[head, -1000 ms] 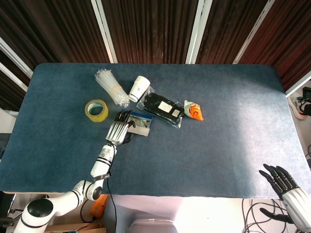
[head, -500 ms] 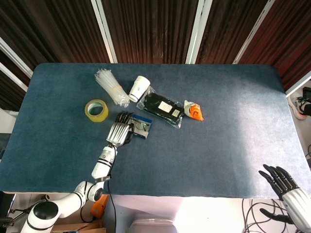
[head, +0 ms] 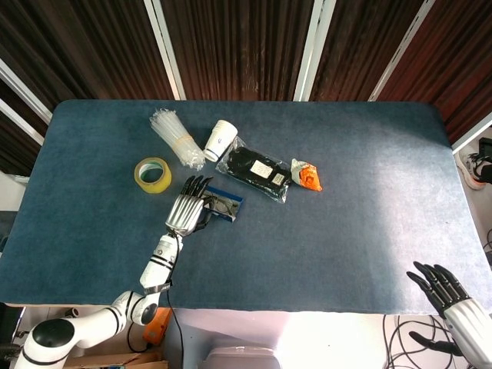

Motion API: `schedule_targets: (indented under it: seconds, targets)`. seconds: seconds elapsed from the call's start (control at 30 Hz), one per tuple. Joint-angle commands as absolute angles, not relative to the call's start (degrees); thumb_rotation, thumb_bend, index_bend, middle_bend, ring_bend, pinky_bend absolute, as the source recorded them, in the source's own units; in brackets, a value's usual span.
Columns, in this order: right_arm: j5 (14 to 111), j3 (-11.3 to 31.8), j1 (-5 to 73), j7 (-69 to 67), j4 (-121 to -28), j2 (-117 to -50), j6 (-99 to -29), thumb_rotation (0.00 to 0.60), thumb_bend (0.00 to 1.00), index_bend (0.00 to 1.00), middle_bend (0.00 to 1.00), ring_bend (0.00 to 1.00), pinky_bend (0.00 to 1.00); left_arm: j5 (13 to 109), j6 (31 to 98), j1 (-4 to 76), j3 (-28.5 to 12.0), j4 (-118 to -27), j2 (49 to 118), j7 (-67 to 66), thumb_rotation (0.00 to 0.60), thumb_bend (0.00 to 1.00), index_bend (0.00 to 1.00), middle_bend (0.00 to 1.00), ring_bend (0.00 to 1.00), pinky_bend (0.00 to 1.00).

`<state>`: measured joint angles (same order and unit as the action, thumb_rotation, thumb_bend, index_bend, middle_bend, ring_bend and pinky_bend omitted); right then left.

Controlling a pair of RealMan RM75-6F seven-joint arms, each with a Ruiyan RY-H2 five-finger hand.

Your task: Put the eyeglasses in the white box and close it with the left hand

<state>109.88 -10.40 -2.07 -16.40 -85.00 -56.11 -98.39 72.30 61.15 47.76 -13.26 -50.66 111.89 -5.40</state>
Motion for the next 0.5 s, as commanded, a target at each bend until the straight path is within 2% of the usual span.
schedule_targets:
  seconds: [0.03, 0.2, 0.5]
  targets:
    - [110.0, -10.5, -2.2, -17.0, -84.7, -56.0, -98.9, 0.6, 0.19, 0.0, 0.0, 0.0, 0.0, 70.1, 60.4, 47.8, -15.2, -53.3, 110.7, -8.7, 0.6, 0.56, 0.72, 0.07, 0.0, 0.02]
    - [110.0, -10.5, -2.3, -18.9, -83.7, -55.7, -99.8, 0.6, 0.19, 0.0, 0.0, 0.0, 0.0, 67.4, 59.1, 49.5, -17.5, -52.8, 112.9, -12.8, 0.6, 0.56, 0.72, 0.07, 0.0, 0.02]
    - [110.2, -10.7, -2.3, -21.1, -82.6, -55.4, -100.5, 0.6, 0.19, 0.0, 0.0, 0.0, 0.0, 65.1, 58.6, 53.0, -20.7, -45.2, 119.4, -14.1, 0.6, 0.55, 0.72, 0.09, 0.0, 0.02]
